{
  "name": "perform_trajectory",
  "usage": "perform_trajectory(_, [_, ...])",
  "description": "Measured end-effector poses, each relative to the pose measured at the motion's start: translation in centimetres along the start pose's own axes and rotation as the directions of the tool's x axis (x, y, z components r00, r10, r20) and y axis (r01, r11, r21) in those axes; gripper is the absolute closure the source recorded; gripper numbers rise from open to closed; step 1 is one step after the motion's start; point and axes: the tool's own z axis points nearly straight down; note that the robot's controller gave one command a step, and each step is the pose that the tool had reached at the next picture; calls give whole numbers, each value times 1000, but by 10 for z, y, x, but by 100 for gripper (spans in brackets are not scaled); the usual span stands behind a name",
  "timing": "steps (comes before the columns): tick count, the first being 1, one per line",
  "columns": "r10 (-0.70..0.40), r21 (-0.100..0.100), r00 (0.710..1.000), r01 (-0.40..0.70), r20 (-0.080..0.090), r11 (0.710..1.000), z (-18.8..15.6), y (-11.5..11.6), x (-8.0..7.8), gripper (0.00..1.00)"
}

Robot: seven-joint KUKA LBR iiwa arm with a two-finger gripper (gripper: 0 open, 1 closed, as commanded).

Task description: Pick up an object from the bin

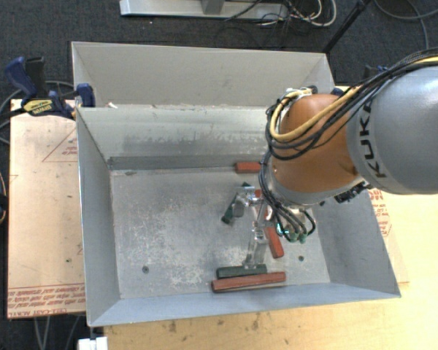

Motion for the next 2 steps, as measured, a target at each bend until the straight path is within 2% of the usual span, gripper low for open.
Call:
perform_trajectory(1, [-176,2,984,176,17,984,90,-12,25,0])
perform_trajectory(2, [-177,1,984,177,10,984,90,-12,27,100])
